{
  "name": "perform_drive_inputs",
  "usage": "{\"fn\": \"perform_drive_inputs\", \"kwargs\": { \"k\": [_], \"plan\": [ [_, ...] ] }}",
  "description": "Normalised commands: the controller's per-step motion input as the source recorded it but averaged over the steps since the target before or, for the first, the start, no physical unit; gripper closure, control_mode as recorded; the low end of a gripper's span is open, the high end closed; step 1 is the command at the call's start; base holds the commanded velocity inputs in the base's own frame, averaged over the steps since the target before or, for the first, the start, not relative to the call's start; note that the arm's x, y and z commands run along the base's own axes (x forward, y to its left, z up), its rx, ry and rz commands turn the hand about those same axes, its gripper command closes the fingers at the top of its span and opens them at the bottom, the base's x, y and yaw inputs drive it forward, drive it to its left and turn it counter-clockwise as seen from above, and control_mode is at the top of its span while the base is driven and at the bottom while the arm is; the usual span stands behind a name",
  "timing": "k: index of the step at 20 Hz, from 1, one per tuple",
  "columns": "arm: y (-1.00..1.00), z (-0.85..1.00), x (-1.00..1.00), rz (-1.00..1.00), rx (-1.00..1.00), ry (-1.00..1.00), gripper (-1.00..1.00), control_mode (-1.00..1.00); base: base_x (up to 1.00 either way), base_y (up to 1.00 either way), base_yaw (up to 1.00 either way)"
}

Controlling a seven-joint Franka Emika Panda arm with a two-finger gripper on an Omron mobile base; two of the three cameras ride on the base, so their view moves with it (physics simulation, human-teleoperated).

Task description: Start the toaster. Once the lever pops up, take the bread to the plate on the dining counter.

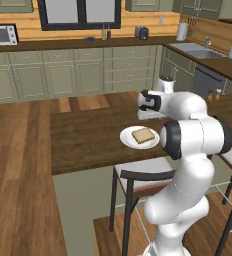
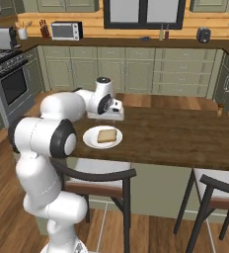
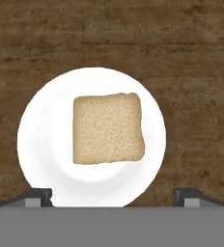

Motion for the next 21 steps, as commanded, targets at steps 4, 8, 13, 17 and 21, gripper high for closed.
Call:
{"fn": "perform_drive_inputs", "kwargs": {
  "k": [4, 8, 13, 17, 21],
  "plan": [
    [0.00, 0.79, -0.89, 0.00, -0.02, -0.07, -1.00, -1.00, 0.00, 0.00, 0.00],
    [0.00, 0.84, -1.00, 0.00, -0.10, -0.21, -1.00, -1.00, 0.00, 0.00, 0.00],
    [0.04, 0.87, -0.99, 0.00, -0.11, -0.19, -1.00, -1.00, 0.00, 0.00, 0.00],
    [0.16, 0.98, -0.94, 0.00, -0.15, -0.09, -1.00, -1.00, 0.00, 0.00, 0.00],
    [0.39, 0.69, -1.00, 0.00, -0.19, -0.07, -1.00, -1.00, 0.00, 0.00, 0.00]
  ]
}}
